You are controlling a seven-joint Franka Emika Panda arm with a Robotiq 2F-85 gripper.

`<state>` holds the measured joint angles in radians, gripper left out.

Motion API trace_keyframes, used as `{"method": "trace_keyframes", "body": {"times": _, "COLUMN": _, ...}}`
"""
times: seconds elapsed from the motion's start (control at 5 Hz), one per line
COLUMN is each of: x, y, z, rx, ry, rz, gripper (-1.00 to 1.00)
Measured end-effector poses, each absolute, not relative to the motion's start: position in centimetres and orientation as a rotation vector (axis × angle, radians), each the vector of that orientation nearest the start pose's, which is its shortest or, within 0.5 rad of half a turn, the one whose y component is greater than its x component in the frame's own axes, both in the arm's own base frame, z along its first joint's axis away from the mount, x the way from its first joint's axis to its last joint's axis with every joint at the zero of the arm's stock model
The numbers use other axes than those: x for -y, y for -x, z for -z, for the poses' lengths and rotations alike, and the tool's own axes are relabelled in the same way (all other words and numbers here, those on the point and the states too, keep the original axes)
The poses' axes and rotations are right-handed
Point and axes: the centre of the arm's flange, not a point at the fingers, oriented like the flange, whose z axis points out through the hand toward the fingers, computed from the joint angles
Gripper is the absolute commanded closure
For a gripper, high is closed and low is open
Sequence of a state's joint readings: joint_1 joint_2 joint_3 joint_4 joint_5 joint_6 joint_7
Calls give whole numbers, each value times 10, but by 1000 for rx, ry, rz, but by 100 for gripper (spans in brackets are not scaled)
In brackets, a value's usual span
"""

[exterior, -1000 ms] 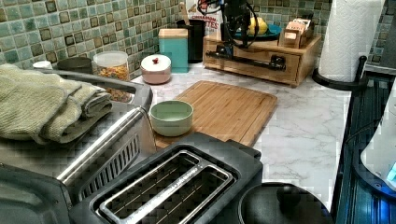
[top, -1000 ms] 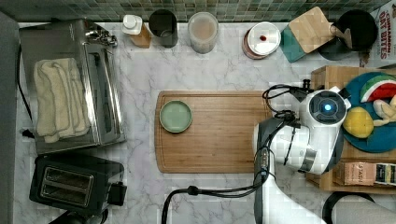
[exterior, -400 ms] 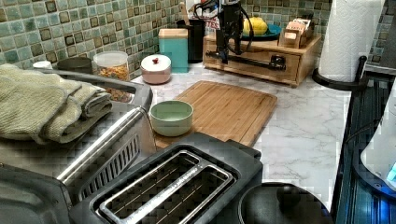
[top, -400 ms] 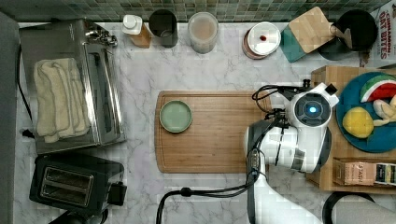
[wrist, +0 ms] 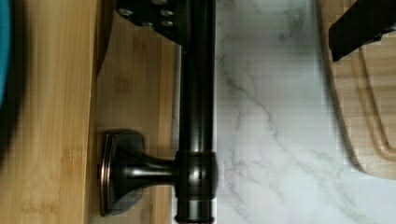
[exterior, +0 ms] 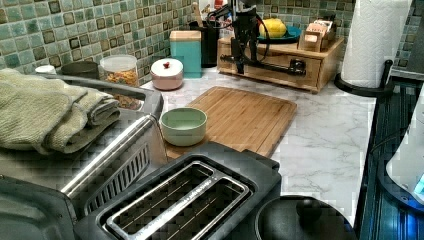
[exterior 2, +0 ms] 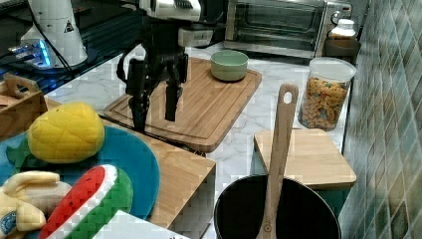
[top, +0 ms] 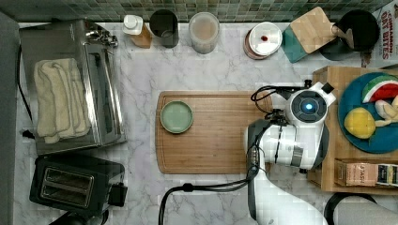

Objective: Open the drawer.

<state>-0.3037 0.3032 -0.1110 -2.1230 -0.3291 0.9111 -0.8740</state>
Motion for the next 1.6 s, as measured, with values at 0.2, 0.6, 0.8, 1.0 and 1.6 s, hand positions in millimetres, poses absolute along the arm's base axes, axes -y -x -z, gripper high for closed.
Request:
{"method": "trace_keyframes", "body": {"times": 0.2, "x": 248, "y": -533, "z": -271, "rx": -147, "ry": 3389, "rz": 47, "gripper": -100}}
{"method": "trace_keyframes", "body": {"times": 0.6, "x": 255, "y": -529, "z": -259, "rx": -207, "ry": 3351, "rz": 66, "gripper": -100}}
{"method": "trace_keyframes", "body": {"times": 0.8, "x": 253, "y": -527, "z": -247, "rx": -237, "ry": 3326, "rz": 41, "gripper": -100}}
{"method": "trace_keyframes", "body": {"times": 1.0, "x": 252, "y": -524, "z": -233, "rx": -225, "ry": 3322, "rz": -21, "gripper": -100}}
{"method": "trace_keyframes", "body": {"times": 1.6, "x": 255, "y": -528, "z": -231, "rx": -255, "ry": 3309, "rz": -42, "gripper": -100}}
